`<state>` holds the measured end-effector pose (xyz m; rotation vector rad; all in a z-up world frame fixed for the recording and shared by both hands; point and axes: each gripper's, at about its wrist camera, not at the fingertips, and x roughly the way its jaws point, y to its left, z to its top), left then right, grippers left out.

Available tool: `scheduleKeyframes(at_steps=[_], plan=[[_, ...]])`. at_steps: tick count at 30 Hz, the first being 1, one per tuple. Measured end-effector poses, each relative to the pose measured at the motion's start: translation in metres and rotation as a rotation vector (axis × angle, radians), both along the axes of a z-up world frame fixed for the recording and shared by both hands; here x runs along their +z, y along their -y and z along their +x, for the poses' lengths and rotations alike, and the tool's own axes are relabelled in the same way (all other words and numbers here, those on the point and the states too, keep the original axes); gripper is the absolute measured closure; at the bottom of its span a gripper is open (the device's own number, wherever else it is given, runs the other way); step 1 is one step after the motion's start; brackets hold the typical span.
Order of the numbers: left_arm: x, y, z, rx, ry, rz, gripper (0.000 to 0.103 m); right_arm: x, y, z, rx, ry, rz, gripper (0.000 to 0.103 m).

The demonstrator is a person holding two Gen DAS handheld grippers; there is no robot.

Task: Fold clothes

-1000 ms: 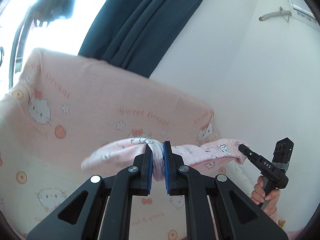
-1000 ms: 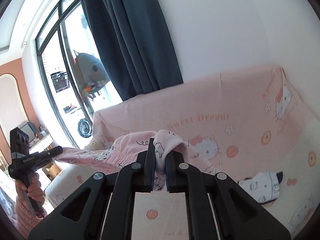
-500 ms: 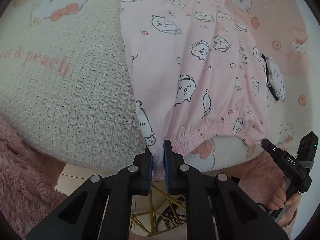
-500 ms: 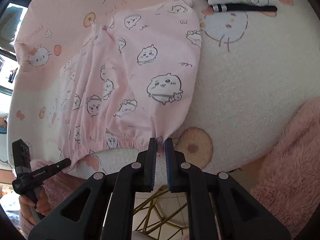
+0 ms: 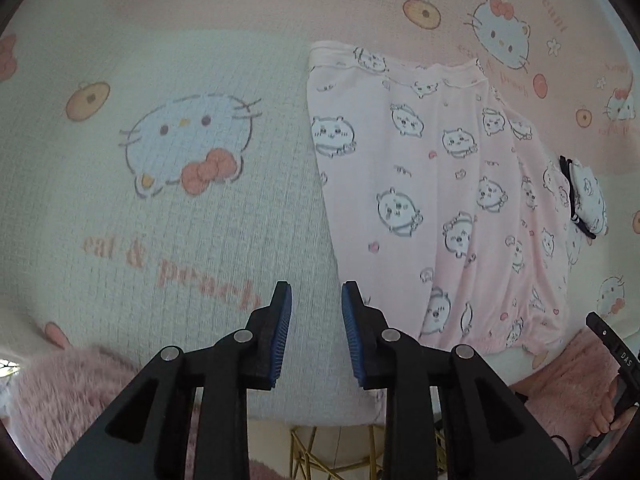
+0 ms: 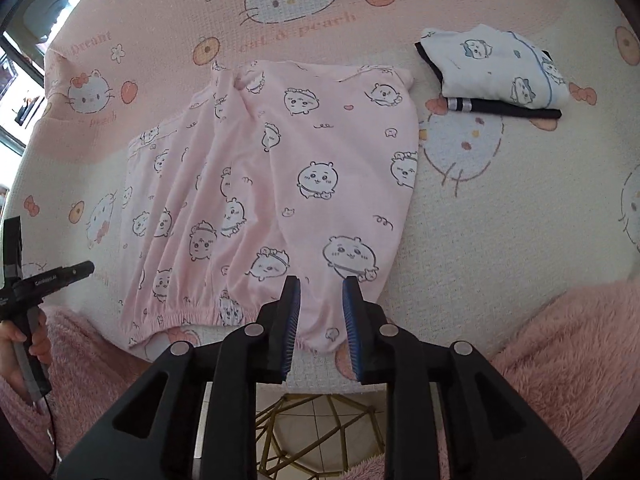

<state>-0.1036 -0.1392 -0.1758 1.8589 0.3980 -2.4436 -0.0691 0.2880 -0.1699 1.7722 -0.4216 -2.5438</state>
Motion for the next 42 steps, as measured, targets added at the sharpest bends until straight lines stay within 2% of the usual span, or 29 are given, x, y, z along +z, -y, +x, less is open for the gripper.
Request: scheduleKeyframes(at_steps=[6,10,15,20,21,22,25,29,31,33,36,37,38,39,40,42], plan=[[0.000,0.017,-0.083,0.025,-0.101,-0.041,0.075,-0.004,0.032,-0.068,0.100,-0.002,0.054,0.078],[-0.020,0.021,-0.136,0.022,-0.121,0.033,0.075,-0.006,0.053,-0.113,0.166,-0.004,0.090,0.078],[-0.034,0.016,-0.174,0.002,-0.131,-0.003,0.075,-0.015,0.078,-0.172,0.235,-0.013,0.131,0.078],[-0.050,0.017,-0.188,0.004,-0.107,-0.030,0.076,-0.027,0.093,-0.235,0.225,-0.065,0.129,0.076],[-0.051,0.015,-0.188,0.000,-0.112,-0.054,0.080,-0.031,0.096,-0.247,0.220,-0.072,0.137,0.074],[-0.051,0.013,-0.188,-0.006,-0.118,-0.084,0.103,-0.035,0.097,-0.258,0.214,-0.069,0.139,0.073],[-0.045,0.017,-0.184,0.003,-0.140,-0.062,0.103,-0.042,0.098,-0.277,0.201,-0.049,0.124,0.073],[-0.022,0.026,-0.175,0.007,-0.197,-0.108,0.103,-0.040,0.098,-0.288,0.202,-0.058,0.109,0.073],[-0.022,0.035,-0.176,0.002,-0.185,-0.078,0.103,-0.039,0.098,-0.293,0.203,-0.062,0.102,0.071],[-0.032,0.043,-0.181,-0.010,-0.133,-0.007,0.102,-0.041,0.096,-0.301,0.199,-0.059,0.117,0.069],[-0.049,0.048,-0.187,0.017,-0.095,0.013,0.093,-0.039,0.095,-0.306,0.197,-0.056,0.129,0.068],[-0.053,0.047,-0.190,0.013,-0.092,0.027,0.082,-0.038,0.094,-0.307,0.198,-0.056,0.131,0.067],[-0.055,0.045,-0.193,0.012,-0.094,0.045,0.064,-0.038,0.094,-0.308,0.198,-0.055,0.133,0.067],[-0.057,0.044,-0.195,0.011,-0.105,0.056,0.057,-0.037,0.094,-0.309,0.199,-0.055,0.136,0.067],[-0.057,0.042,-0.197,0.009,-0.120,0.064,0.053,-0.036,0.094,-0.310,0.200,-0.055,0.138,0.067],[-0.059,0.032,-0.199,-0.012,-0.146,0.015,0.054,-0.035,0.093,-0.312,0.201,-0.054,0.143,0.066]])
